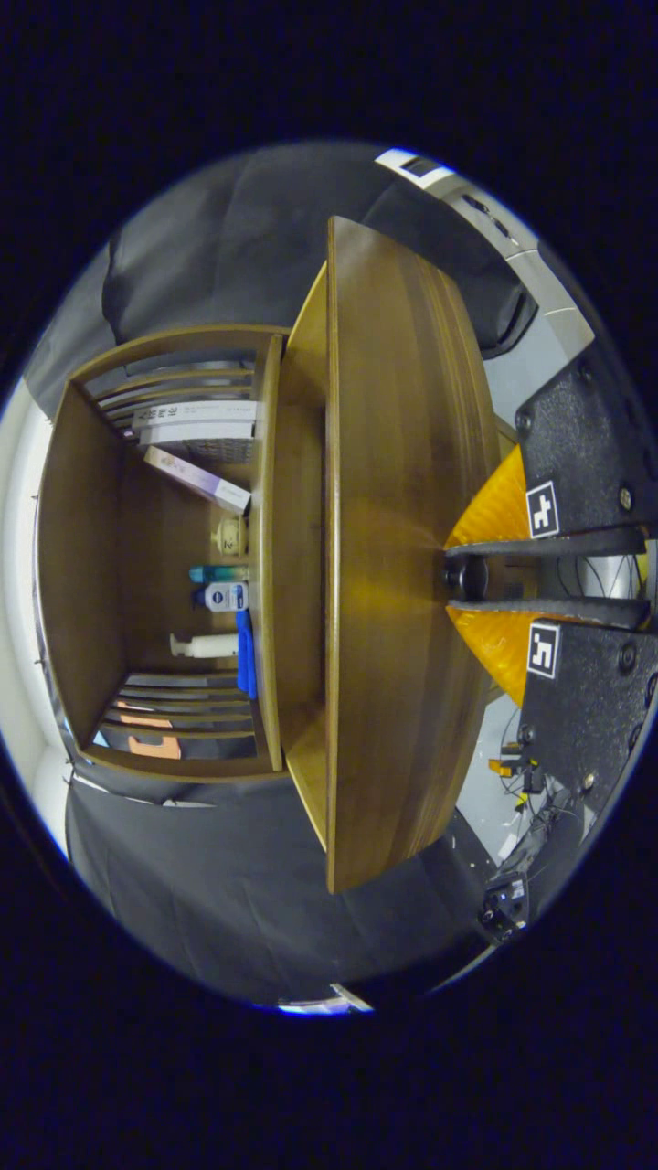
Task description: Pull open the drawer, take out the items inside it, and place them on the countertop above the cabinet.
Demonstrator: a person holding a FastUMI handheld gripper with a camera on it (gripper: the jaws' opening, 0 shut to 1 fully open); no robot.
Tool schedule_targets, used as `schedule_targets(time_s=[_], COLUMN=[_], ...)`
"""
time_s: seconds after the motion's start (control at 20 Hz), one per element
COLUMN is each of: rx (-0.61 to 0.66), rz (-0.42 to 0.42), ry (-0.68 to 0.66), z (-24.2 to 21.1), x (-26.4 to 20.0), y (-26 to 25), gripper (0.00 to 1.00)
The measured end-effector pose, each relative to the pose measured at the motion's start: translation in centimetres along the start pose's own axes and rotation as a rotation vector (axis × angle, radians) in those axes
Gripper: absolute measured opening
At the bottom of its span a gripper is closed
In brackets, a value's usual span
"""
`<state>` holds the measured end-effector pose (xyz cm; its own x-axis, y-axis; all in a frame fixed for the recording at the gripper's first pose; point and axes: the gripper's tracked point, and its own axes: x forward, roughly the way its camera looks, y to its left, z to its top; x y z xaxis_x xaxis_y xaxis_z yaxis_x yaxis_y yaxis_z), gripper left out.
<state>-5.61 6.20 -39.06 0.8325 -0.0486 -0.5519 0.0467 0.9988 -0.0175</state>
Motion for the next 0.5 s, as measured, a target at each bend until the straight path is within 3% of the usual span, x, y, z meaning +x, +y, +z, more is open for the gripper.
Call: schedule_targets(time_s=[0.5], rx=[-0.048], rz=[0.045], ry=[0.020], z=[-1.1], x=[-1.4], y=[0.9], gripper=[0.21])
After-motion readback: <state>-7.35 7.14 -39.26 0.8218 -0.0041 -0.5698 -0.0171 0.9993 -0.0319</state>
